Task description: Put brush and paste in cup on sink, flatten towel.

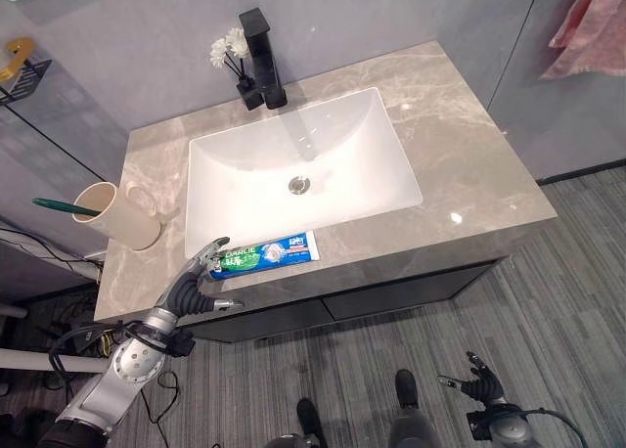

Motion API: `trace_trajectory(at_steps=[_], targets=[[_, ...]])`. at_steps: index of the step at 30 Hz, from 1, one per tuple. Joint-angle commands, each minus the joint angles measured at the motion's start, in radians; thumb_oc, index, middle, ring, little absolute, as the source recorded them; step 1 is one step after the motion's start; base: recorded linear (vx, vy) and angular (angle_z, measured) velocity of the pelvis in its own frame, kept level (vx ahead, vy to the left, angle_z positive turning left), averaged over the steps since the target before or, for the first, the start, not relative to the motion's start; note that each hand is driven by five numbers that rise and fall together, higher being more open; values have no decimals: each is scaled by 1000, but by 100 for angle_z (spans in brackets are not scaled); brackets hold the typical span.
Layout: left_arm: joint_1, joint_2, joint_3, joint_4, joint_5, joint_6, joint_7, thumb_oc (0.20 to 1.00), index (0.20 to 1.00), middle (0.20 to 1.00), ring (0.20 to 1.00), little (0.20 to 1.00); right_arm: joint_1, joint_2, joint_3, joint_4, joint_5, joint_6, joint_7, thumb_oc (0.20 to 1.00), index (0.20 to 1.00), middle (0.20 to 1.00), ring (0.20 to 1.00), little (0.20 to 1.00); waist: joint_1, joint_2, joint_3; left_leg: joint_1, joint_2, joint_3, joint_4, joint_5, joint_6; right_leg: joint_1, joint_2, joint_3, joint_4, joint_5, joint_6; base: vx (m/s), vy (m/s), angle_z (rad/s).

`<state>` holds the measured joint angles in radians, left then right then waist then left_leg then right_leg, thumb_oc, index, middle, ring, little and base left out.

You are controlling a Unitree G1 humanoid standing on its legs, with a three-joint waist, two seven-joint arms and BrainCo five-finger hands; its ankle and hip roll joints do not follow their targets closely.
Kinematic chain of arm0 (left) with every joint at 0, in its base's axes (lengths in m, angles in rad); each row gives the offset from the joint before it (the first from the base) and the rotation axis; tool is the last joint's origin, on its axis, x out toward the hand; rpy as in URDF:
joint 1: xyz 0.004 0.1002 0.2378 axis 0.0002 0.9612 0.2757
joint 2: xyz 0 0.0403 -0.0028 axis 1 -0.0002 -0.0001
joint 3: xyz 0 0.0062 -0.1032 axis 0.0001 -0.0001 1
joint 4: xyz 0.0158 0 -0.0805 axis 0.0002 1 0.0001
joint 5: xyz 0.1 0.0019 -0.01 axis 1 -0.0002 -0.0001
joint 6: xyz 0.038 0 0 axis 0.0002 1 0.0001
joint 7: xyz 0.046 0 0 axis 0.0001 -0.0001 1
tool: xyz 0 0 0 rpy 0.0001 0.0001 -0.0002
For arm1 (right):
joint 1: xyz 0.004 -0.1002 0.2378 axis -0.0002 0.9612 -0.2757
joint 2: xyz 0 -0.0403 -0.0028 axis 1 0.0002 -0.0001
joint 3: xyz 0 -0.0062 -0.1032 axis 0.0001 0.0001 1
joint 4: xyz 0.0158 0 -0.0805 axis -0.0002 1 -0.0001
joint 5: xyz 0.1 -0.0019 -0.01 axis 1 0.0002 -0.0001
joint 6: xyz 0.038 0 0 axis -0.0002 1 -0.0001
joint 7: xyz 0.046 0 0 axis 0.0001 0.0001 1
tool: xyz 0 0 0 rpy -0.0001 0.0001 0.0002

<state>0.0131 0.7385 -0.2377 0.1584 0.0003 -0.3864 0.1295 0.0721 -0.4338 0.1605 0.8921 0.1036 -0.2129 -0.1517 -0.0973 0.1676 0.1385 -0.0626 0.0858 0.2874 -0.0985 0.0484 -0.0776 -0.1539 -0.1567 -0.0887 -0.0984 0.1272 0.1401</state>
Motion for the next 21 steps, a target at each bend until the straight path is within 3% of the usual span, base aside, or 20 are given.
trace_trajectory(at_steps=[1,9,10,11,12,14,15,18,19,21], targets=[[-78,-23,18,52,-12,10,-6,1000,1000,1000,1000,1000,-36,-3,-2,-55,-8,-21,-18,1000,1000,1000,1000,1000,-37,-8,58,40,23,-45,11,-14,-36,52,-13,-1,19,-55,52,17,-31,1],[-96,-4,3,57,9,12,-10,1000,1000,1000,1000,1000,-40,-1,3,-54,-1,-23,-15,1000,1000,1000,1000,1000,-41,-6,66,41,30,-49,11,-13,-38,47,-4,1,45,-75,43,0,0,0],[-100,5,-4,58,21,10,-13,947,947,947,947,947,-43,-1,4,-53,1,-23,-15,1000,1000,1000,1000,1000,-42,-6,67,41,30,-50,11,-13,-39,46,-2,2,47,-76,42,0,0,0],[-100,5,-4,58,21,10,-13,947,947,947,947,947,-43,-1,4,-53,1,-23,-15,1000,1000,1000,1000,1000,-42,-6,67,41,30,-50,11,-13,-39,46,-2,2,47,-76,42,0,0,0],[-102,20,-14,51,41,7,-17,805,805,805,805,805,-44,-3,3,-52,1,-25,-15,1000,1000,1000,1000,1000,-42,-4,69,42,31,-50,11,-13,-40,44,-1,0,52,-80,42,0,0,0],[-103,28,-21,51,54,6,-20,705,705,705,705,705,-47,-4,3,-47,0,-25,-17,1000,1000,1000,1000,1000,-41,-3,70,42,32,-50,11,-13,-40,44,0,-1,53,-82,42,0,0,0],[-106,48,-35,48,84,6,-25,533,533,533,533,533,-49,-7,2,-50,-2,-28,-17,1000,1000,1000,1000,1000,-42,-1,71,43,32,-51,11,-12,-42,44,2,-2,54,-84,42,0,0,0],[-111,62,-40,51,107,5,-29,395,395,395,395,395,-49,-9,1,-54,-4,-28,-18,1000,1000,1000,1000,1000,-42,0,72,44,34,-50,11,-12,-43,45,4,-2,54,-85,42,0,0,0],[-114,71,-47,51,126,3,-30,200,200,200,200,200,-48,-8,1,-52,-5,-29,-20,1000,1000,1000,1000,1000,-42,0,71,45,34,-50,11,-13,-43,45,4,-3,54,-86,42,0,0,0],[-134,123,-85,37,215,-14,-35,200,200,200,200,200,-53,-9,2,-40,-11,-34,-26,1000,1000,1000,1000,1000,-44,1,69,53,35,-49,11,-16,-44,53,6,-3,51,-89,43,0,0,0]])
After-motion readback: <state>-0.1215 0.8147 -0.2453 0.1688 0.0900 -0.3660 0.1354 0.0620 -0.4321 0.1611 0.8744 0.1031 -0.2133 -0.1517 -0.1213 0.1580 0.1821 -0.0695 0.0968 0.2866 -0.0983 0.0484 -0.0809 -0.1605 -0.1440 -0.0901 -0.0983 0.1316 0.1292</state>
